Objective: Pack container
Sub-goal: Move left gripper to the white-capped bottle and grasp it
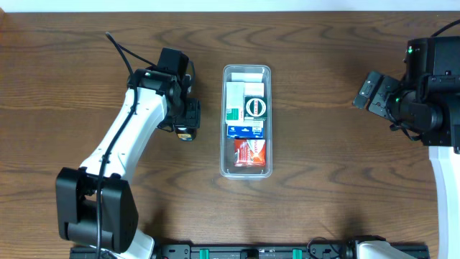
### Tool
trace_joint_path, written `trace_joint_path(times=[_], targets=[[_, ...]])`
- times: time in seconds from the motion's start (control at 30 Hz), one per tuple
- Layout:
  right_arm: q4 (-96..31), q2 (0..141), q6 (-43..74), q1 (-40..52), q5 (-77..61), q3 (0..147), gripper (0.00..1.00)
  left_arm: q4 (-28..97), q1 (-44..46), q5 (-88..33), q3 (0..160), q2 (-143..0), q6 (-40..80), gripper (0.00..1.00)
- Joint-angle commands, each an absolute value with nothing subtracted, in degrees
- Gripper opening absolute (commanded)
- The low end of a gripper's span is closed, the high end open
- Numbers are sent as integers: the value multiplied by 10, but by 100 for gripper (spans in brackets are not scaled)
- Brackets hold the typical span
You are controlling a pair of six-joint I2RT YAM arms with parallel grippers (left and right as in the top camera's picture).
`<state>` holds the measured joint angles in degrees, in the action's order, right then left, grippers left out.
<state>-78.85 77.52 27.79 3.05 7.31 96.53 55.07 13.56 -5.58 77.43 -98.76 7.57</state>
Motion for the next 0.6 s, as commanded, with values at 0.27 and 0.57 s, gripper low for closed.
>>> trace_joint_path(times=[0.27, 0.57], targets=[[-790, 776, 269, 26, 75, 966, 99, 547, 134, -44, 768, -1027, 71, 54], [-790, 776, 269, 26, 75, 966, 99, 549, 134, -6, 768, -1017, 71, 37]])
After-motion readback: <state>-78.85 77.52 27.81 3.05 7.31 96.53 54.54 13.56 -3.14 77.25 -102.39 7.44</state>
